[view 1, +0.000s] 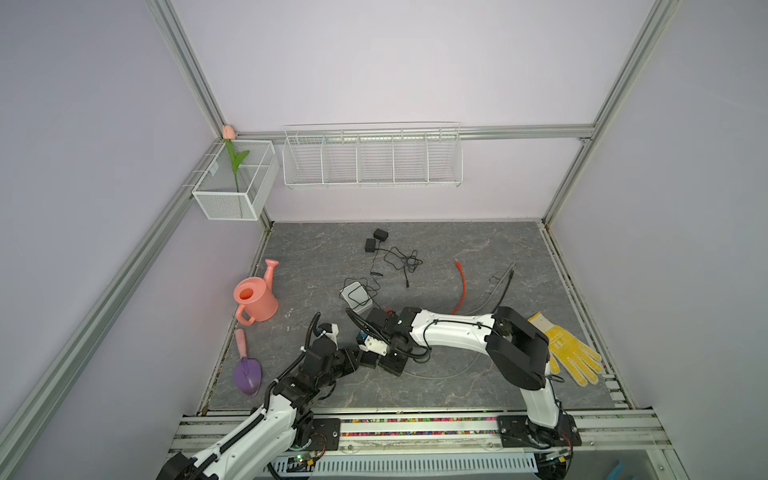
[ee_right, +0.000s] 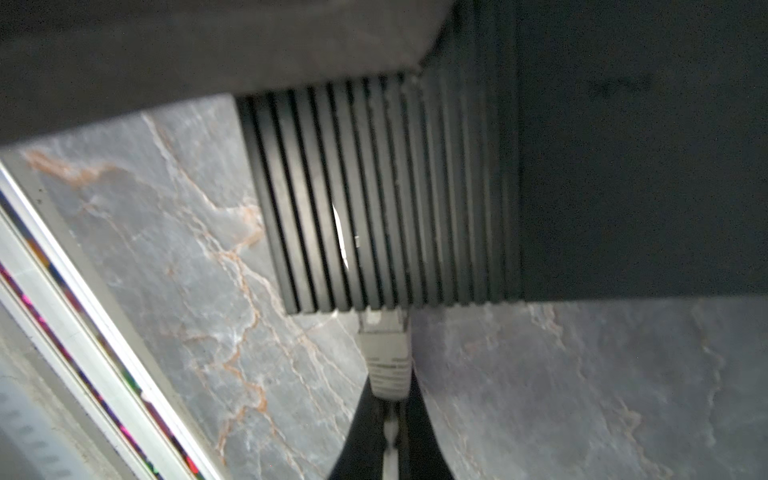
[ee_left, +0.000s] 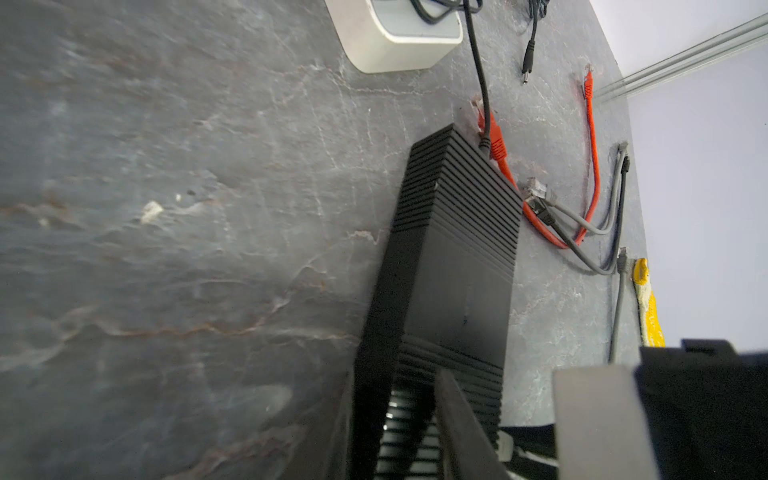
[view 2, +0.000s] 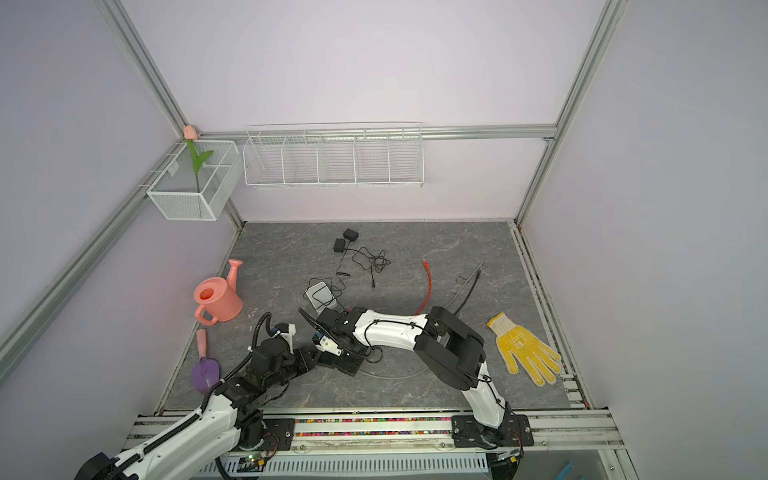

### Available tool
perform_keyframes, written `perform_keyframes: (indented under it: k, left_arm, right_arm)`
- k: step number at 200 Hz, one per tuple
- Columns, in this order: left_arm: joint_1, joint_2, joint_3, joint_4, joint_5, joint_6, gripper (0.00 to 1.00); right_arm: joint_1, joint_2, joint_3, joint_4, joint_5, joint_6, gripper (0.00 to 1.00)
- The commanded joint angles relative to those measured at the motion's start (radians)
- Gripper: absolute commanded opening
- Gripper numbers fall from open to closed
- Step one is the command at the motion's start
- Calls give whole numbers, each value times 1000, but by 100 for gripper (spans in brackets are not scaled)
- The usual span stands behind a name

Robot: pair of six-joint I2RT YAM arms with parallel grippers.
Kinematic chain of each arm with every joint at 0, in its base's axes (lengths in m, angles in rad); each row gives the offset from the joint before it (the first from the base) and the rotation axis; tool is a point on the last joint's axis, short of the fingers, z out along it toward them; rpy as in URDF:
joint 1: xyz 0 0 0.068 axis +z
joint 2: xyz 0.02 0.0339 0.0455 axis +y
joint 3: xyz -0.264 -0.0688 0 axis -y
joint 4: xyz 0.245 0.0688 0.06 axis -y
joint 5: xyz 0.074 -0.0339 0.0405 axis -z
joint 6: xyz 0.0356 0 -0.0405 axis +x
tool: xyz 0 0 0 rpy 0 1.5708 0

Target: Insert the plug into the switch port

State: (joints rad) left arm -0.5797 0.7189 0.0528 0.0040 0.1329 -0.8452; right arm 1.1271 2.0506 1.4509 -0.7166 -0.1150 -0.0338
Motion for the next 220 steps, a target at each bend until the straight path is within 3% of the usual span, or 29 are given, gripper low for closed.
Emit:
perform_keyframes:
  k: [1,132,180,220]
  left_arm:
    - [-81,29,9,8,307,-44,30]
    - [-131,29,-1,32,294,-75,29]
    - [-131,-84,69,-204,169,-23,34]
    - [-129,-105,114,-282,66,-26,39]
  right_arm:
    - [12,59,95,545,-74,-11,7]
    - [0,127,201,541,-55,5,7]
    - [-2,3,14,516,-29,-22,11]
    - [1,-77,-146,401,59,-33,28]
